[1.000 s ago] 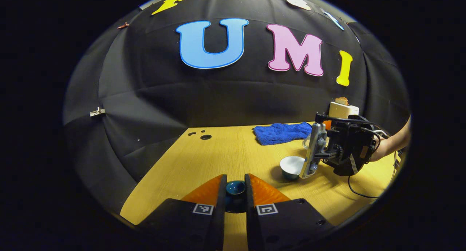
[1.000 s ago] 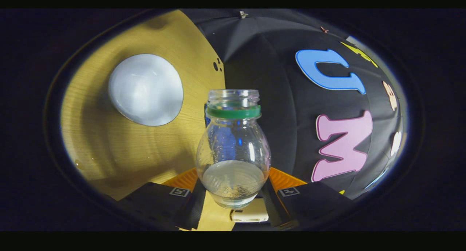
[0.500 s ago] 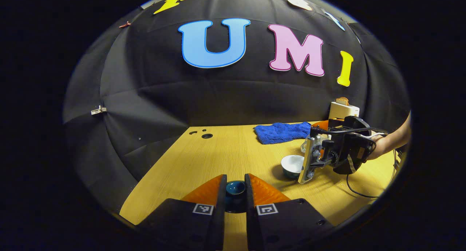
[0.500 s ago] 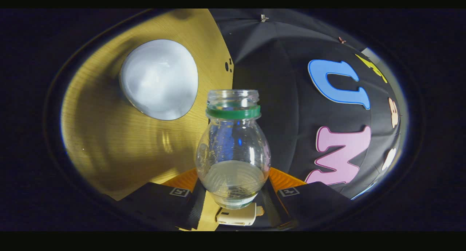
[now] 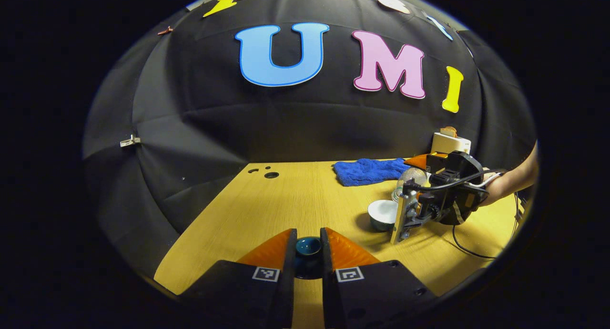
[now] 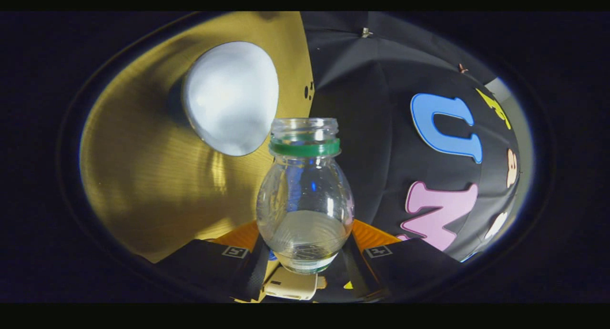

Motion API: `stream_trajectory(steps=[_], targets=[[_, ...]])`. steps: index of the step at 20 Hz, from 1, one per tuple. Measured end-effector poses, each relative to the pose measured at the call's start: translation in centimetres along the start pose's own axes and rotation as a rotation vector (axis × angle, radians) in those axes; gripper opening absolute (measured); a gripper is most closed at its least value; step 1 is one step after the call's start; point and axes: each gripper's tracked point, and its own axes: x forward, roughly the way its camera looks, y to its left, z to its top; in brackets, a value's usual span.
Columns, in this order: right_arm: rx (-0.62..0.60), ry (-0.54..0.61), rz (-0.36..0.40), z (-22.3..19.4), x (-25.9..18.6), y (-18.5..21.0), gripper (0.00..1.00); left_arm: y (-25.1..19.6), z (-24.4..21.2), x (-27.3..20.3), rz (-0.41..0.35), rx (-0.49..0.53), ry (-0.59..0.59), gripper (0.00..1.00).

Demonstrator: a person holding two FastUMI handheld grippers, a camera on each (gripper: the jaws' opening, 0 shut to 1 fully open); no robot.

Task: Open the teacup lid with one hand, grasp the water bottle and pour water into the teacup with the other hand; after pouring, place the water bottle on the coaster and then close the teacup lid.

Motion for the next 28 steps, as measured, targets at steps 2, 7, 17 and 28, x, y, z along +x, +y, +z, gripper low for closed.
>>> stream_trajectory(steps=[2, 7, 17, 28], targets=[[-0.006, -0.002, 0.004, -0.1, 0.2, 0.1, 0.73, 0.0, 0.0, 0.0, 0.0, -0.001, 0.001, 0.28], [-0.06, -0.035, -0.019, 0.7, 0.5, -0.5, 0.73, 0.0, -0.2, 0.0, -0.001, -0.009, 0.004, 0.25], [-0.183, -0.115, -0.041, 2.0, 1.6, -1.5, 0.73, 0.3, -0.8, -0.3, 0.003, -0.015, 0.016, 0.24], [-0.286, -0.174, -0.058, 2.3, 2.2, -2.5, 0.73, 0.1, -0.7, -0.2, 0.008, -0.001, 0.017, 0.28]])
